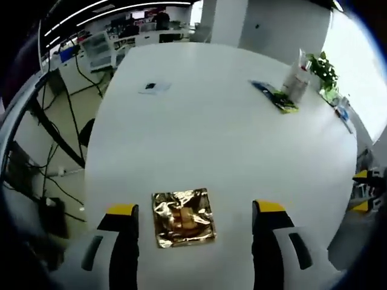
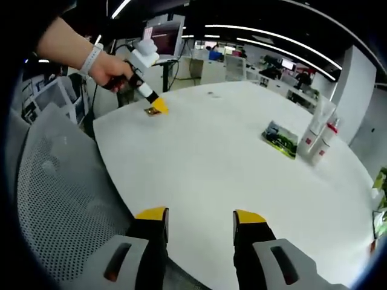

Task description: Arrange the skincare products in the storage area until every visible bottle or jar stands upright without overlapping.

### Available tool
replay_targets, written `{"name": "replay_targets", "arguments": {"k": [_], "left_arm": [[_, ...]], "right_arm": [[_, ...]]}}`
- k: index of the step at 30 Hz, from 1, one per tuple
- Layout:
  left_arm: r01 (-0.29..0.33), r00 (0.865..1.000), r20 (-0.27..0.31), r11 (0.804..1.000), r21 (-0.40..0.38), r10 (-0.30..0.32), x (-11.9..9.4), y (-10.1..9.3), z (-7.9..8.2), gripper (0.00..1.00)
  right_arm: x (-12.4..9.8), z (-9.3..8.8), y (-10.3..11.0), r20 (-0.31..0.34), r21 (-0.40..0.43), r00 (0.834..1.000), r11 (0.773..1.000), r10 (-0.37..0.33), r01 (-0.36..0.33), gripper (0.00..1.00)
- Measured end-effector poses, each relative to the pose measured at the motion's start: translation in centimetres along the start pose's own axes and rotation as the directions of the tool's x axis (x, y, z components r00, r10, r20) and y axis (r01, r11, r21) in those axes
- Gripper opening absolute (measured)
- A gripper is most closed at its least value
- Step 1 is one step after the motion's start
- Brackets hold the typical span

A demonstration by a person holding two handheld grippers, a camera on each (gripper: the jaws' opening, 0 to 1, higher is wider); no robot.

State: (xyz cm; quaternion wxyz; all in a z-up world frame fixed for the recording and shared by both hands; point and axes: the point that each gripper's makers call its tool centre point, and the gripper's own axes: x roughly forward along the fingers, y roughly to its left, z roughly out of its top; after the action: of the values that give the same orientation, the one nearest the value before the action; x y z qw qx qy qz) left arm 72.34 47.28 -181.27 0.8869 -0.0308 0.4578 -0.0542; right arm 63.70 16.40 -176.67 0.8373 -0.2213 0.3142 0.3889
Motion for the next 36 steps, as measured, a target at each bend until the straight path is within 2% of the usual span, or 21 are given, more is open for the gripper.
{"name": "replay_targets", "arguments": {"k": [1, 3, 5, 7, 9, 10, 12, 16, 26, 31, 33, 36], "left_arm": [[-0.011, 1.000, -0.001, 1.000, 0.018, 0.011, 0.1, 0.2, -0.1, 0.63], [-0.032, 0.999, -0.015, 0.999, 0.027, 0.032, 0.4, 0.6, -0.6, 0.60], [-0.042, 0.999, 0.017, 0.999, 0.020, 0.042, 0.5, 1.2, 0.2, 0.57], [-0.056, 0.998, 0.020, 0.998, 0.012, 0.056, 0.7, 1.6, 0.4, 0.50], [-0.098, 0.993, -0.049, 0.991, 0.093, 0.103, 0.4, 2.4, -0.8, 0.44], [-0.076, 0.997, -0.006, 0.995, 0.071, 0.077, 0.2, 1.8, -0.5, 0.43], [-0.080, 0.997, 0.003, 0.996, 0.048, 0.080, 0.0, 1.5, -0.7, 0.41], [-0.078, 0.997, 0.026, 0.994, 0.073, 0.076, 0.1, 1.0, -0.7, 0.38], [-0.039, 0.999, -0.003, 0.993, 0.107, 0.040, 0.1, 0.5, -0.8, 0.37], [0.008, 1.000, 0.018, 0.995, 0.100, -0.010, -0.5, -1.2, -0.7, 0.37], [0.019, 0.999, 0.033, 0.993, 0.114, -0.023, -0.9, -1.9, -0.5, 0.37], [0.054, 0.996, 0.068, 0.984, 0.168, -0.066, -1.7, -4.0, 0.2, 0.37]], "right_arm": [[0.0, 0.0, 0.0, -0.002, 0.002, 1.000, 1.000, 0.001, -0.001, 0.38], [0.0, -0.1, 0.0, -0.006, 0.002, 1.000, 1.000, 0.000, 0.000, 0.38], [0.1, -0.1, 0.0, -0.007, 0.004, 1.000, 1.000, 0.001, -0.001, 0.38], [0.1, -0.2, 0.0, -0.013, 0.002, 1.000, 1.000, 0.002, -0.002, 0.37], [0.1, -0.2, 0.0, -0.012, 0.002, 1.000, 1.000, 0.001, -0.001, 0.37], [0.1, -0.2, 0.0, -0.012, 0.004, 1.000, 1.000, 0.000, 0.000, 0.37], [0.1, -0.2, -0.1, -0.013, 0.003, 1.000, 1.000, -0.003, 0.003, 0.37], [0.1, -0.3, -0.1, -0.015, 0.000, 1.000, 1.000, -0.005, 0.005, 0.36], [0.0, -0.2, -0.3, -0.007, 0.000, 1.000, 1.000, -0.012, 0.012, 0.36], [-0.1, 0.0, -0.3, 0.000, -0.001, 1.000, 1.000, -0.016, 0.016, 0.36], [-0.1, 0.0, -0.4, 0.002, 0.002, 1.000, 1.000, -0.017, 0.017, 0.36], [-0.1, 0.1, -0.4, 0.008, 0.004, 1.000, 1.000, -0.019, 0.019, 0.36]]}}
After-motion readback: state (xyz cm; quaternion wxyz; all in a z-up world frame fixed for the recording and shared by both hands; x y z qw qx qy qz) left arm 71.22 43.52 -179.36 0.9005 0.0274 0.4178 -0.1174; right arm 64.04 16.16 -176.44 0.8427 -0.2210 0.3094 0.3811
